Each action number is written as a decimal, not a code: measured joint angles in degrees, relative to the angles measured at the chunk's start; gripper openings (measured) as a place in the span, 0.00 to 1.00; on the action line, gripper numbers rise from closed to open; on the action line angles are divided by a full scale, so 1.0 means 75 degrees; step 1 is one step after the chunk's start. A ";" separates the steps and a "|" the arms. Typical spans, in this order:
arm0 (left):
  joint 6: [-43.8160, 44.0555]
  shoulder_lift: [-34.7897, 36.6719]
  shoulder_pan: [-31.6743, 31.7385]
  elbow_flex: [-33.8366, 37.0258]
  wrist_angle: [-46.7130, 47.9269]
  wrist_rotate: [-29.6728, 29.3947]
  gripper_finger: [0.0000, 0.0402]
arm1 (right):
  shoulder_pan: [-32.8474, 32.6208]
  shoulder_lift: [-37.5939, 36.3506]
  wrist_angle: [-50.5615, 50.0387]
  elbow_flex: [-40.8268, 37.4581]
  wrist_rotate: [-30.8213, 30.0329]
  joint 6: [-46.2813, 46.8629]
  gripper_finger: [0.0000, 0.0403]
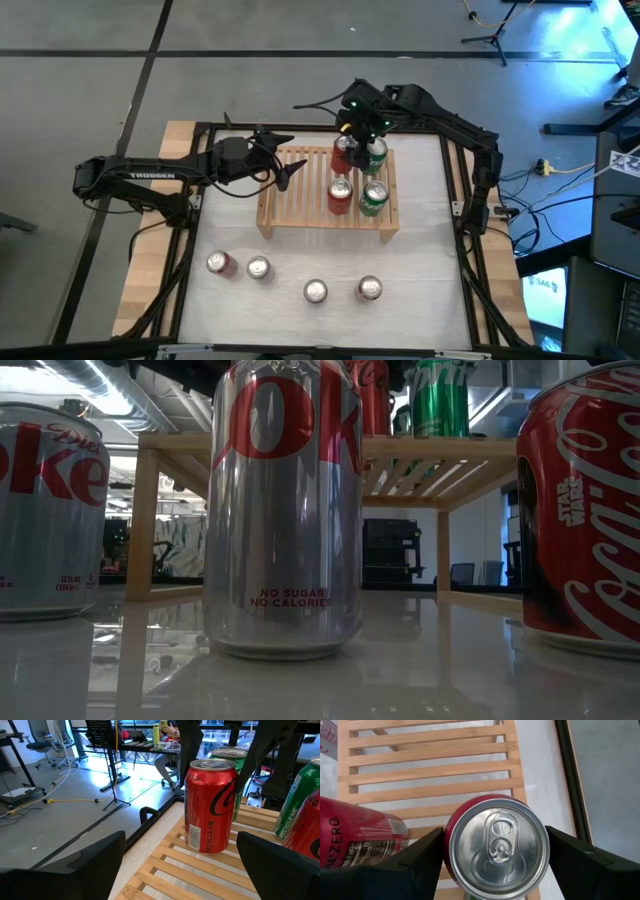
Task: Place canned beverage on shelf
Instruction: Adjust the black red soda can on the shelf, then put the left silver soda can on the shelf
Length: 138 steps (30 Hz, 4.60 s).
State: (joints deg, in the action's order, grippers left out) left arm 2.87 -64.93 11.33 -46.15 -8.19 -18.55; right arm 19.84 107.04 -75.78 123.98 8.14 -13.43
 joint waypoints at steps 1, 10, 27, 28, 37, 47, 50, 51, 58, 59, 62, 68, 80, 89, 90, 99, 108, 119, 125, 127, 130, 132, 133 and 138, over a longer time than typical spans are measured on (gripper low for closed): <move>0.0000 0.0000 -0.0003 0.0000 0.0000 0.0000 0.93 | 0.0000 0.0000 0.0019 0.0000 0.0000 0.0003 0.75; 0.0000 0.0000 0.0000 0.0000 0.0000 0.0000 0.93 | -0.0003 0.0135 0.0121 0.0000 0.0076 0.0012 0.75; -0.0003 0.0000 0.0000 0.0000 0.0001 0.0000 0.93 | -0.0003 0.0191 0.0135 0.0012 0.0119 0.0009 0.75; -0.0003 0.0000 0.0000 0.0000 0.0003 0.0000 0.93 | -0.0003 0.0192 0.0139 0.0012 0.0119 0.0009 0.75; -0.0003 0.0000 -0.0001 0.0000 0.0002 0.0000 0.93 | -0.0003 0.0192 0.0133 0.0009 0.0120 0.0009 0.75; -0.0005 0.0000 0.0000 0.0000 0.0000 0.0000 0.93 | 0.0003 0.0195 0.0120 0.0003 0.0249 -0.0005 0.75; -0.0005 0.0000 0.0000 0.0000 0.0000 0.0000 0.93 | 0.0009 0.0195 0.0103 0.0003 0.0342 -0.0003 0.75; -0.0006 0.0000 0.0000 0.0000 0.0000 0.0000 0.93 | 0.0006 0.0195 0.0101 0.0003 0.0352 -0.0003 0.75; -0.0006 0.0000 0.0000 0.0002 0.0000 0.0000 0.93 | 0.0006 0.0205 0.0055 -0.0007 0.0460 0.0024 0.83; -0.0006 0.0000 0.0000 0.0000 0.0000 0.0002 0.93 | 0.0003 0.0214 -0.0021 -0.0021 0.0472 0.0035 0.85; -0.0006 0.0000 0.0000 0.0003 0.0000 0.0003 0.93 | 0.0000 0.0239 -0.0002 -0.0032 0.0460 0.0038 0.91; -0.0005 0.0000 0.0000 0.0000 0.0001 0.0000 0.93 | 0.0003 0.0231 0.0030 -0.0026 0.0390 0.0023 0.97; 0.0000 0.0000 0.0000 0.0000 0.0000 0.0000 0.93 | 0.0003 0.0219 0.0018 0.0502 0.0382 0.0017 0.97; -0.0006 0.0000 0.0000 0.0000 0.0000 0.0000 0.93 | 0.0003 -0.0071 -0.0322 0.1339 0.0373 0.0007 0.97; -0.0006 0.0000 -0.0003 0.0000 0.0000 0.0002 0.93 | 0.0003 -0.0147 -0.0363 0.1323 0.0288 0.0005 0.97; -0.0029 0.0006 -0.0297 0.0000 -0.0003 0.0233 0.93 | 0.0000 -0.0949 -0.0781 0.1320 0.0001 0.0017 0.97; 0.0003 0.0454 -0.1362 0.0000 -0.0003 -0.0006 0.93 | -0.0335 -0.1385 -0.1419 0.1317 -0.0035 0.0168 0.97; 0.1159 0.0556 -0.3435 -0.0012 0.0796 -0.1692 0.93 | -0.1722 -0.2013 -0.1658 0.1076 -0.1192 0.0600 0.97; 0.1890 0.0554 -0.4558 -0.0012 0.1164 -0.2182 0.93 | -0.2363 -0.3207 -0.0472 -0.1022 -0.1673 0.1174 0.97; 0.2324 0.0554 -0.4934 -0.0012 0.1422 -0.2332 0.93 | -0.2541 -0.3771 0.0234 -0.2067 -0.1861 0.1415 0.97; 0.3054 0.0498 -0.5443 -0.0012 0.1774 -0.2565 0.93 | -0.2796 -0.4637 0.1302 -0.3576 -0.1901 0.1861 0.97; 0.3414 0.0406 -0.5758 -0.0012 0.1845 -0.2676 0.93 | -0.2979 -0.5178 0.1837 -0.4428 -0.1894 0.2214 0.97; 0.3555 0.0345 -0.5899 -0.0009 0.1851 -0.2702 0.93 | -0.3063 -0.5415 0.2053 -0.4788 -0.1901 0.2390 0.97; 0.4236 0.0057 -0.6368 -0.0009 0.1839 -0.2923 0.93 | -0.3541 -0.6535 0.2961 -0.6323 -0.2116 0.3052 0.97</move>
State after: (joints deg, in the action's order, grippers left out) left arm 34.64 -64.50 -36.43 -46.22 5.61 -40.47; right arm -6.72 58.03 -53.57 76.56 -7.73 9.46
